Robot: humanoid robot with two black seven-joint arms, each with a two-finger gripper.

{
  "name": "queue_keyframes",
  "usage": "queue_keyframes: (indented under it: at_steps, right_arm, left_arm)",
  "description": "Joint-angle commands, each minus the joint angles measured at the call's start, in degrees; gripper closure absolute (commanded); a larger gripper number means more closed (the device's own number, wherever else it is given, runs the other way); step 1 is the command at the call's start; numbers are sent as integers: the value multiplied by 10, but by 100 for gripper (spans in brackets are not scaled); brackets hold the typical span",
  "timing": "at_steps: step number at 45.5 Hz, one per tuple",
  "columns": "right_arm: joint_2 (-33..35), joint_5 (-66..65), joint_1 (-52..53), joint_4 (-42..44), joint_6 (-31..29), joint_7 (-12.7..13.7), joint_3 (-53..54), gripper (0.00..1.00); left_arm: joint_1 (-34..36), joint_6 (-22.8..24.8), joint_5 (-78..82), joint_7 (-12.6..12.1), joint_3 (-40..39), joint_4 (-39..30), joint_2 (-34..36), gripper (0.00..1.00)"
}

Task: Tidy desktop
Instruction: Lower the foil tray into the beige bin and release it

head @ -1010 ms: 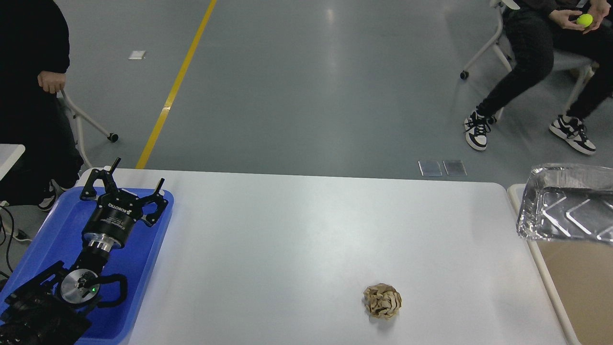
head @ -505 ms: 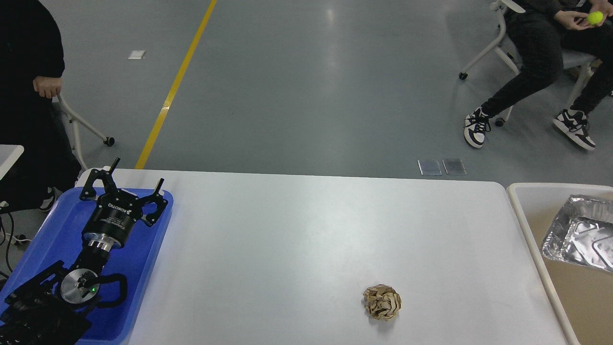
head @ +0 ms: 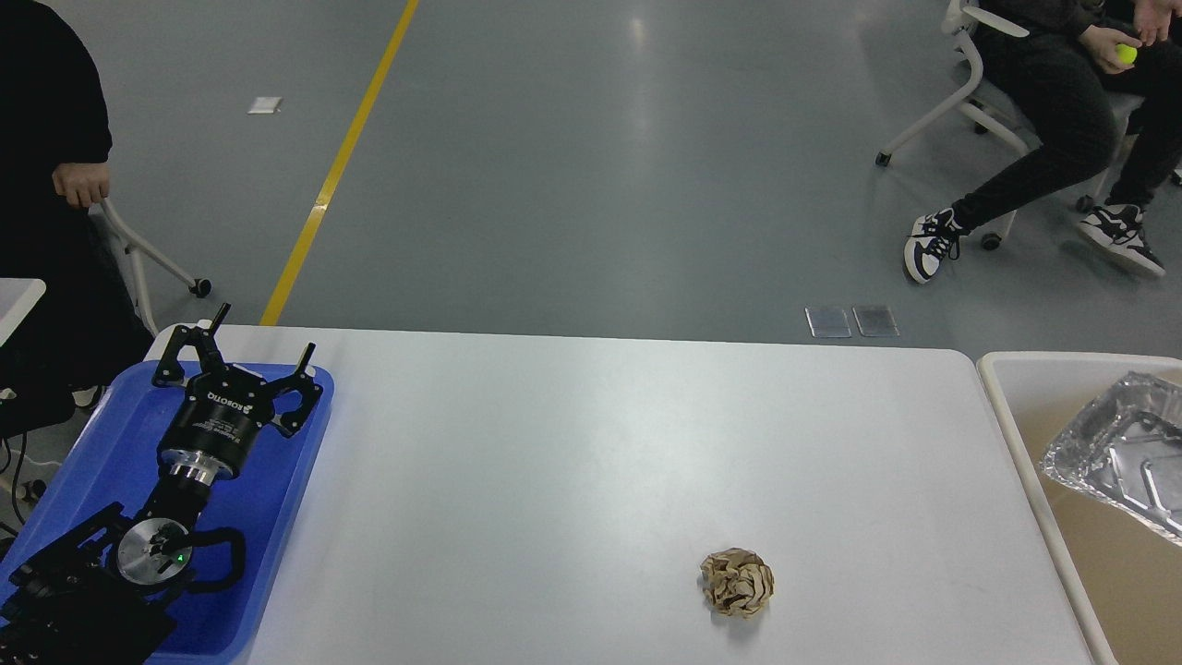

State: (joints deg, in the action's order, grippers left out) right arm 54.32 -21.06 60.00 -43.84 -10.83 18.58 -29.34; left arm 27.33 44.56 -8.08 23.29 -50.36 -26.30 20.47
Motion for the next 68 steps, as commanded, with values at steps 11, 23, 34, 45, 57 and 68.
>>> queue_keyframes:
  at_steps: [11, 23, 34, 45, 57, 68]
  right_arm:
    - [-66, 182, -94, 67, 114, 0, 37, 100]
    - [-77, 197, -138, 85, 114, -1, 121, 100]
    - [-78, 194, -140, 89, 113, -1, 128, 100]
    - [-91, 197, -154, 135, 118, 2, 129, 100]
    - [-91, 187, -156, 140, 129, 0, 130, 100]
    - [-91, 185, -153, 144, 135, -3, 134, 35]
  left_arm:
    - [-1, 0, 0, 0, 0, 0, -1, 1]
    - [0, 0, 0, 0, 0, 0, 0, 1]
    - [0, 0, 0, 0, 0, -1, 0, 1]
    - [0, 0, 0, 0, 0, 0, 0, 1]
    - [0, 0, 0, 0, 0, 0, -1, 1]
    - [0, 0, 0, 0, 0, -1, -1, 1]
